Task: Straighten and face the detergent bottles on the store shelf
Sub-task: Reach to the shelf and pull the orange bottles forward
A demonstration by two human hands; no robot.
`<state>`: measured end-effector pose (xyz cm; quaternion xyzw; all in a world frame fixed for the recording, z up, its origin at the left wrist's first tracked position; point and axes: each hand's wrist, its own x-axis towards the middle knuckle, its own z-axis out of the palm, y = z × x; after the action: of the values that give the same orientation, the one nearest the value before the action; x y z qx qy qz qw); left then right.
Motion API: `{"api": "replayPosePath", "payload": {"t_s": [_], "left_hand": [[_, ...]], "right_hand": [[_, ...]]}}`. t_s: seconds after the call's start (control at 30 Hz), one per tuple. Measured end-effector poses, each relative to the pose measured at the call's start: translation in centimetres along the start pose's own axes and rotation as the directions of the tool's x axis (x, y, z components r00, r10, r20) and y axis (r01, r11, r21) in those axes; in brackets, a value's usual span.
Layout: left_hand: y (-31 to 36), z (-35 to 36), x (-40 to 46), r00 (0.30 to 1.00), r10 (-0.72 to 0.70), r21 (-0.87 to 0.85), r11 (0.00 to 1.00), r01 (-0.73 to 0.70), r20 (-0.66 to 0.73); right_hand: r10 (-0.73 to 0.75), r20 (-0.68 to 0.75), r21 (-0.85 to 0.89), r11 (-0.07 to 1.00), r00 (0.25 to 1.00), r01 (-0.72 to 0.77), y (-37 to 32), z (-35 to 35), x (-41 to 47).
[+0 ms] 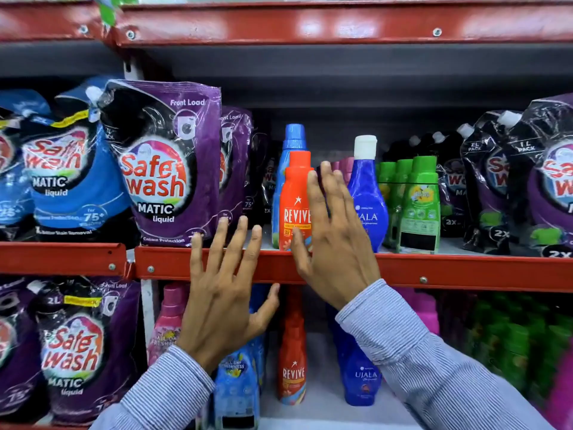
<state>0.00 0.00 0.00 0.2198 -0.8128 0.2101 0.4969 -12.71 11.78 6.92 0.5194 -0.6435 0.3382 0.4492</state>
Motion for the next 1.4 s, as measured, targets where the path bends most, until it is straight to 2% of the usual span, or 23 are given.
{"api": "replayPosePath", "payload": {"t_s": [0.07,0.2,0.4,0.53,0.63,0.73,0.83,0.93,1.17,1.4], "left_hand": [[-0.1,0.3,-0.2,0.999,0.015,-0.017,1.0,-0.014,0.028],[-0.3,1.2,-0.7,0.998,0.041,0.004,0.999,-0.041,0.051],[-0.4,1.1,-0.9,0.998,0.041,0.009,0.999,-0.042,0.051],[-0.3,1.1,-1.0,0.999,0.029,-0.001,1.0,-0.029,0.044],[-0.3,1.1,-0.9,0.999,0.021,-0.002,1.0,-0.021,0.046],[-0.3,0.9,-0.8,1.0,0.015,-0.015,1.0,-0.015,0.023],[-0.1,0.9,-0.8,1.0,0.004,-0.025,1.0,-0.004,0.026],[0.1,0.7,-0.9,0.999,-0.013,-0.03,0.999,0.014,0.033],[1.2,0.8,-1.3,0.996,-0.074,-0.03,0.997,0.075,0.046],[1.7,0.9,-1.3,0.994,-0.104,-0.028,0.994,0.106,0.045]], "right_hand": [[0.082,0.04,0.136,0.987,0.996,-0.086,-0.6,0.5,0.8],[0.22,0.204,0.256,0.928,0.954,-0.269,-1.2,1.4,2.5],[0.361,0.207,0.363,0.835,0.909,-0.414,-0.1,1.1,4.0],[0.363,0.035,0.482,0.81,0.931,-0.334,-0.3,-0.2,2.9],[0.374,-0.134,0.566,0.789,0.918,-0.239,-0.2,-2.3,1.9],[0.366,-0.166,0.667,0.726,0.916,-0.169,0.2,-4.5,0.0],[0.303,-0.023,0.77,0.614,0.953,-0.177,0.5,-5.5,-3.6],[0.27,0.183,0.796,0.523,0.945,-0.303,0.3,-4.6,-7.9],[0.306,0.469,0.573,0.609,0.829,-0.549,0.9,2.3,-15.5],[0.368,0.605,0.423,0.603,0.706,-0.677,1.9,9.5,-19.1]]}}
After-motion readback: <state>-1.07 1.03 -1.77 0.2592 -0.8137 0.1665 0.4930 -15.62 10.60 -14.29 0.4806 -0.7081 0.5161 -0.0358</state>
